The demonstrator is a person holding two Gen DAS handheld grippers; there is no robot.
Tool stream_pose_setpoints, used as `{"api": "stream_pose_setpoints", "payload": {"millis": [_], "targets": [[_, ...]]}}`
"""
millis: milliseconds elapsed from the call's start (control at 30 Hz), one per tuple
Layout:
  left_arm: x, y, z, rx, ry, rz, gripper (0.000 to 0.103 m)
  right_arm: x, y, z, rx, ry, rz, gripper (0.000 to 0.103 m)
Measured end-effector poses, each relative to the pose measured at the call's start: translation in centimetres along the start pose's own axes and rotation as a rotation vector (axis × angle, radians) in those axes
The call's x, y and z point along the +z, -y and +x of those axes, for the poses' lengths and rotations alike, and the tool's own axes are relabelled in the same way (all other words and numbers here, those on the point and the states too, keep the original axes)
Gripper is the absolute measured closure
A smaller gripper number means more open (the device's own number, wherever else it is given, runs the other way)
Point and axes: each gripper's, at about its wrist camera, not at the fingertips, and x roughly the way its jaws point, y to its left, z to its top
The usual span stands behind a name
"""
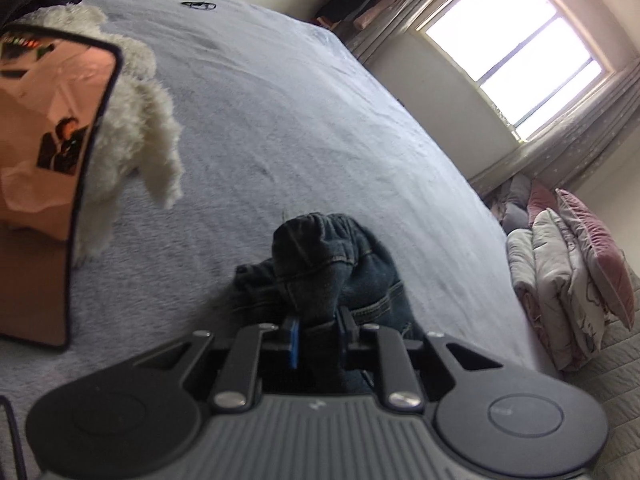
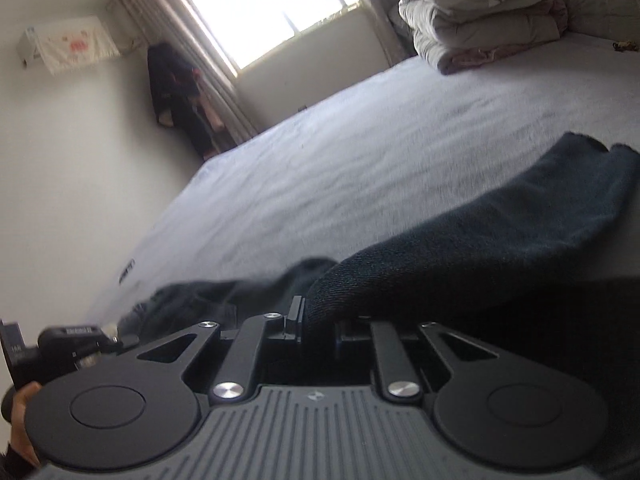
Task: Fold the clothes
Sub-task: 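Press the folded jeans down with the left gripper and release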
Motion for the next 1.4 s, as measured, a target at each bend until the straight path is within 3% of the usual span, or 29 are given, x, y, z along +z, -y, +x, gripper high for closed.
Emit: {"api": "stream_pose_setpoints", "payload": {"millis": [200, 367, 567, 700, 800, 933, 1300, 1400], "targets": [[-0.5, -1.4, 1.4, 0.050, -0.054, -0.004, 0.084, -1.9, -0.8, 0.8, -0.053, -0.073, -0.076, 0.089], [-0.8, -1.0, 1.3, 0.077, -0.034, 0.026, 0.083, -3.6, -1.1, 2.3, -0.118, -0.140, -0.144, 0.089], [0.1, -1.7, 0.1, 0.023, -0.019, -0.030, 0.077, -2.6, -1.8, 0.5, -0.098, -0.068, -0.157, 0.089], [0.4, -1.7, -0.1, 0.037, 0.002, -0.008, 0.076, -2.7, -1.5, 1.1, -0.105, -0.095, -0.155, 0.089], [0.1, -0.9, -0.3, 0.043, 0.041, 0.029, 0.085, -3.2, -1.4, 1.4, -0.111, -0.104, -0.166, 0.089], [0.0, 0.3, -1.0, 0.029, 0.113, 0.085, 0.087, -3.3, -1.5, 1.3, -0.099, -0.096, -0.171, 0.089], [0.8, -0.4, -0.4, 0.060, 0.131, 0.035, 0.089, -4.3, -2.5, 1.3, -0.066, -0.101, -0.224, 0.089], [0.7, -0.8, 0.8, 0.106, 0.094, 0.030, 0.088, -4.5, -2.7, 1.4, -0.064, -0.112, -0.230, 0.089]]}}
